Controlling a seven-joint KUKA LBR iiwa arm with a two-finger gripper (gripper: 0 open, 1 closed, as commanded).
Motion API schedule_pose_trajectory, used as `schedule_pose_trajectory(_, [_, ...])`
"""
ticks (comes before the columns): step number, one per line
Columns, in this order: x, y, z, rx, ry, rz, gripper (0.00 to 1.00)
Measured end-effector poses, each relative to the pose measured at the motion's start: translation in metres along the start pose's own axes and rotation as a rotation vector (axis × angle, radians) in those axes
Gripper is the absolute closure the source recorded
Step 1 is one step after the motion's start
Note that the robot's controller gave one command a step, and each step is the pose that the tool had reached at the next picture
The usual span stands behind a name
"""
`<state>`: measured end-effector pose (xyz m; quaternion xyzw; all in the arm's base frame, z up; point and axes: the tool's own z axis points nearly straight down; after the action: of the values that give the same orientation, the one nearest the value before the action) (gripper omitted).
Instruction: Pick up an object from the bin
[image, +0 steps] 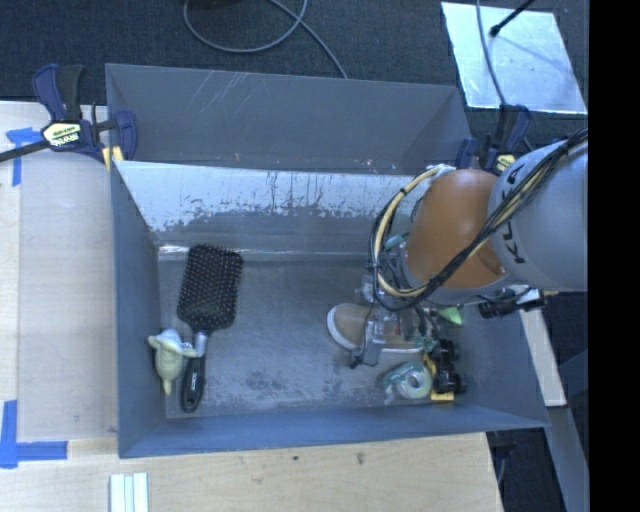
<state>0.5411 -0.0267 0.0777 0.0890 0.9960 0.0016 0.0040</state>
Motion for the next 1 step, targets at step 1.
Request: schedule_pose_trajectory(1, [-0.0001,0.0,0.0,0.0,0.0,0.0,1.0])
